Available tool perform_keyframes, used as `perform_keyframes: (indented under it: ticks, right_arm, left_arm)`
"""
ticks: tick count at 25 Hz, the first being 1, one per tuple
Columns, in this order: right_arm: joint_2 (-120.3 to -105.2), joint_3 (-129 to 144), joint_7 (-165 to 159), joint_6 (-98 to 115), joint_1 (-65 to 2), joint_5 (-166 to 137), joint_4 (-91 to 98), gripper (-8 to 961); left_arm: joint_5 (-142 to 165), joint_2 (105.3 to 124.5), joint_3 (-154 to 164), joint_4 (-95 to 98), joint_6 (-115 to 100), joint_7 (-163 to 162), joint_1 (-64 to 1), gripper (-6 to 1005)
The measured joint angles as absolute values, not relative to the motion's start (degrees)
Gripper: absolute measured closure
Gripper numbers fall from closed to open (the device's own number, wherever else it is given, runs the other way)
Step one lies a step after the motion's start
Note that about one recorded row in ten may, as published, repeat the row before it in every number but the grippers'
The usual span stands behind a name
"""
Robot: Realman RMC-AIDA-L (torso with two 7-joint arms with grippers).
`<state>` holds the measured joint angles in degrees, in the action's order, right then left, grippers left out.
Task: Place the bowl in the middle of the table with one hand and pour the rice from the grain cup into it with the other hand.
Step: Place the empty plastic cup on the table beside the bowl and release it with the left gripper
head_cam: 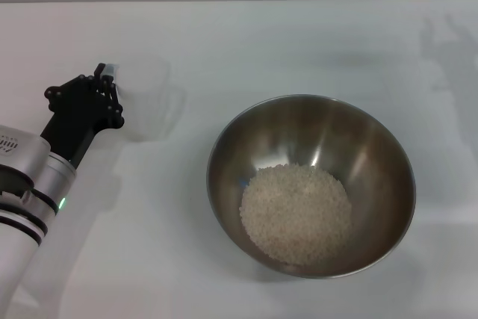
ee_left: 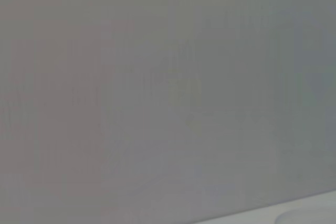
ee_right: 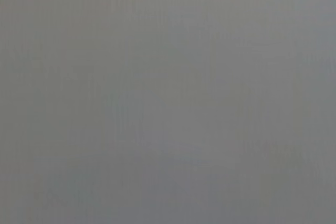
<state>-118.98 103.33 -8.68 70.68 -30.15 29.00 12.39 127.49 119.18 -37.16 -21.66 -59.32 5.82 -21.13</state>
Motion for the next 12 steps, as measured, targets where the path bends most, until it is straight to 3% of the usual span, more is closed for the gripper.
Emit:
perform_keyframes:
  ticks: [12]
  right_arm:
    - [-119.01, 103.4, -8.7, 70.7, -30.2, 29.0, 12.6, 596]
  left_arm:
    - [127.4, 119.18, -37.0, -20.8, -56.2, 5.9, -21.3, 958]
